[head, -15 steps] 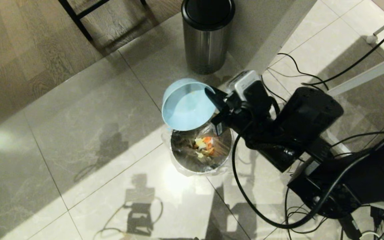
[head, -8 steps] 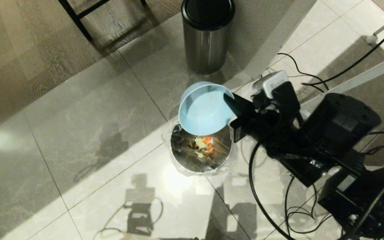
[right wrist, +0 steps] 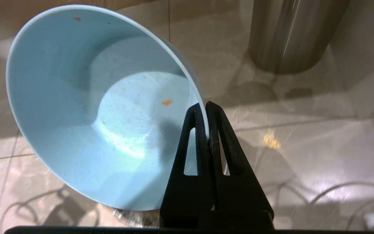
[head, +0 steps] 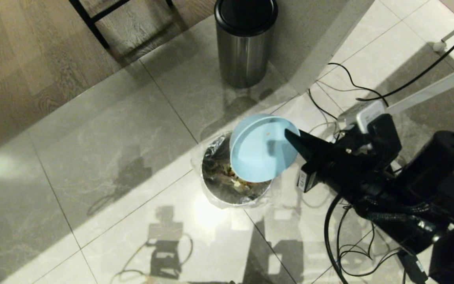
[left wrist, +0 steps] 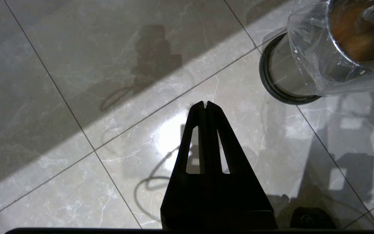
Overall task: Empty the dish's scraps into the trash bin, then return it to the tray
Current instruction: Put the bowl back to the table
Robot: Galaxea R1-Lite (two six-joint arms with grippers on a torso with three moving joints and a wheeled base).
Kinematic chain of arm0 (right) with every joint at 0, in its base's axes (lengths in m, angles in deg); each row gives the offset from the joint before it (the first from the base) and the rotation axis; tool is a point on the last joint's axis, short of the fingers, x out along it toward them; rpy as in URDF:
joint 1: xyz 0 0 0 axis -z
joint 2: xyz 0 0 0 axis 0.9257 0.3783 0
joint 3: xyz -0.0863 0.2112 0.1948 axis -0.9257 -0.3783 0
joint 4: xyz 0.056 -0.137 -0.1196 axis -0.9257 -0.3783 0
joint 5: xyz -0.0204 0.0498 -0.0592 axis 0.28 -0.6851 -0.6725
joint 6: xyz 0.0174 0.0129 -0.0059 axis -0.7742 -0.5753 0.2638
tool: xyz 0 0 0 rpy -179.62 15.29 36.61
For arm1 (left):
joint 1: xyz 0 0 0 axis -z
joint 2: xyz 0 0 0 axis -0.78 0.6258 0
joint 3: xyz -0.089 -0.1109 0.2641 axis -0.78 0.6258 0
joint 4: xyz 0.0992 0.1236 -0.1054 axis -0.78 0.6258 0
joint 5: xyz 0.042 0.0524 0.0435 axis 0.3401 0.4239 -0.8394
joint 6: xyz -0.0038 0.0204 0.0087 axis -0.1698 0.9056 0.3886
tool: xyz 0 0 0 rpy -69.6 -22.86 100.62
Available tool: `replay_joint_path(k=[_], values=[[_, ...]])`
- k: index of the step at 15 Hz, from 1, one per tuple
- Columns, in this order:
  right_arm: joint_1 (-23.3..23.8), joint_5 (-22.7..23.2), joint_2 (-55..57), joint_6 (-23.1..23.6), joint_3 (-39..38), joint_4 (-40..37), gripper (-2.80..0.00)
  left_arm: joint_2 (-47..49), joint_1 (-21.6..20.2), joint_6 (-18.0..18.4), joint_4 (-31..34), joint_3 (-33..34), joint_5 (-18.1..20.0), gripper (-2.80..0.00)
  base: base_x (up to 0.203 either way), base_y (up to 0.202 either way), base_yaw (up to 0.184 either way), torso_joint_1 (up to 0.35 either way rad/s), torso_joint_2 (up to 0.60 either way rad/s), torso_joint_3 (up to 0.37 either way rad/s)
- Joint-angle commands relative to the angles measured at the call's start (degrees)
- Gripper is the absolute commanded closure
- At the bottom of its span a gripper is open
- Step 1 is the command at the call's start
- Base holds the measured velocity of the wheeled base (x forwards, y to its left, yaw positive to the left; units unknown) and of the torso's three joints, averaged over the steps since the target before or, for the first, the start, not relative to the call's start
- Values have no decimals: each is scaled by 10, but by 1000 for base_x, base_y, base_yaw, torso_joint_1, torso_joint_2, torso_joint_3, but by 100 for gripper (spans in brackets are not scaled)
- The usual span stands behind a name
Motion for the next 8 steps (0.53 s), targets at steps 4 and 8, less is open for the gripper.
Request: replay_joint_path(k=[4,8], values=[[0,-1,-33,-21,-86,8,0,1,0,-1,0,0,0,0,0,0,0,0,0,0],[1,-3,-46,-41,-131,10,0,1,0,-1,0,0,0,0,0,0,0,0,0,0]])
